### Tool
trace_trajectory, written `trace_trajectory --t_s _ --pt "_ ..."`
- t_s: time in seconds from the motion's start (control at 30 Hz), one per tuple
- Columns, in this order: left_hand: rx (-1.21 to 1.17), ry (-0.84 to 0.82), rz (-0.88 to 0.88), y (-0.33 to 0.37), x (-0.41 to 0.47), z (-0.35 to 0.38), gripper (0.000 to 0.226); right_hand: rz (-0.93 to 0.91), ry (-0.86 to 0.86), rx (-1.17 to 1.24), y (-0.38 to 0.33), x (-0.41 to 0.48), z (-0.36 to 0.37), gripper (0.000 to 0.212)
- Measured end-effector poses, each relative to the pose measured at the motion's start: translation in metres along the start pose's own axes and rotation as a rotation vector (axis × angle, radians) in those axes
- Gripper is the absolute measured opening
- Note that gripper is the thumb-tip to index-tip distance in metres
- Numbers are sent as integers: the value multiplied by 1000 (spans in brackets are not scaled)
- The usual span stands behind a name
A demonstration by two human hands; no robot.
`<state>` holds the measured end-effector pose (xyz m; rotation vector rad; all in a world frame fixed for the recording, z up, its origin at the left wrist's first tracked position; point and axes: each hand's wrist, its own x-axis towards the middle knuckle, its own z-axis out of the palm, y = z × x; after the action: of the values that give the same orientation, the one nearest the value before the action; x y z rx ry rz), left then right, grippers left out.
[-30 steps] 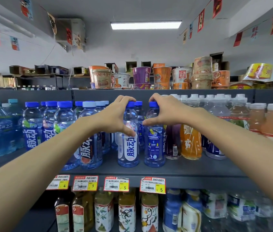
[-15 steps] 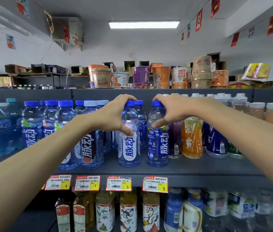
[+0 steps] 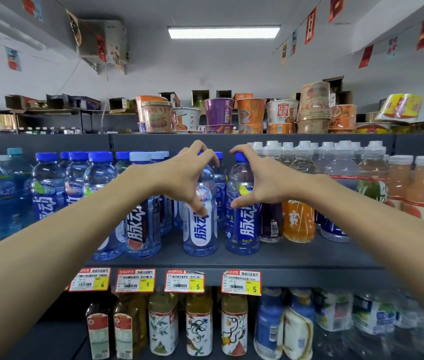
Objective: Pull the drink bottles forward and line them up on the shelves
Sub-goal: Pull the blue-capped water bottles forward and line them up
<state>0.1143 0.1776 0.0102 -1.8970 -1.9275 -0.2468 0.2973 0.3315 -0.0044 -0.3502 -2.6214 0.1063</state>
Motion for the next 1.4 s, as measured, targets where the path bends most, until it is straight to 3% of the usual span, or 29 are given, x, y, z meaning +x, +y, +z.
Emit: trace_trajectory --t_s 0.47,1.17,1.4 --pt "-64 -18 -10 -9 -20 -15 90 -9 32 19 -13 -1 3 103" --pt "-21 -11 13 -23 -35 -14 90 11 12 95 -24 -9 4 107" --pt "-22 8 26 -25 -37 -12 89 12 0 20 -22 -8 0 103"
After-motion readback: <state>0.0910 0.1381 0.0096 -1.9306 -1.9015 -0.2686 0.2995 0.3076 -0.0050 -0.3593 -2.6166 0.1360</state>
